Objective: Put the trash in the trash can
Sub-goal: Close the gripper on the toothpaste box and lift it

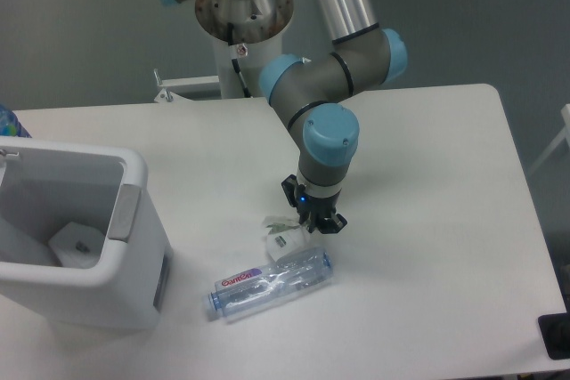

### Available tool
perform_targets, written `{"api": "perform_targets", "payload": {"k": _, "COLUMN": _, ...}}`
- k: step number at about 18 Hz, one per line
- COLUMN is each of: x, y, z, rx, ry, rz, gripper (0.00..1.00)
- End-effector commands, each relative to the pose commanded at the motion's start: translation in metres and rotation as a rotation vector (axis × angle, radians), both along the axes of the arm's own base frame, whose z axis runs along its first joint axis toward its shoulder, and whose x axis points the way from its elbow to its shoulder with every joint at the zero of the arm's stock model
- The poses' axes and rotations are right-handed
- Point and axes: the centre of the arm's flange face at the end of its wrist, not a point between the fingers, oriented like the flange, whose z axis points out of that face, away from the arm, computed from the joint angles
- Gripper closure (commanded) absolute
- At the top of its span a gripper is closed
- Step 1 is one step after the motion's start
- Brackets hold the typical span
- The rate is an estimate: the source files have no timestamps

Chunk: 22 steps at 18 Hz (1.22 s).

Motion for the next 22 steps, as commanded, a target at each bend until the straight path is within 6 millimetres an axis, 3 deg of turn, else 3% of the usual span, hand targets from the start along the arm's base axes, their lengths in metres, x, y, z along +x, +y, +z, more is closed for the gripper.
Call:
{"api": "perform_targets", "payload": {"k": 8, "x": -0.007, "y": 0.000, "z": 0.038, "rx": 0.044, "ry": 0.039, "rz": 0.009, "gripper": 1.00}}
{"api": "perform_targets", "payload": {"k": 14, "x": -0.016, "y": 0.022, "z": 0.114, "rx": 0.234, "ry": 0.064, "rz": 0.051, "gripper": 1.00}}
{"api": "perform_targets", "payload": {"k": 22, "x": -0.004, "y": 0.055, "z": 0.241, "rx": 0.621, "ry": -0.061, "rz": 0.126, "gripper": 1.00}}
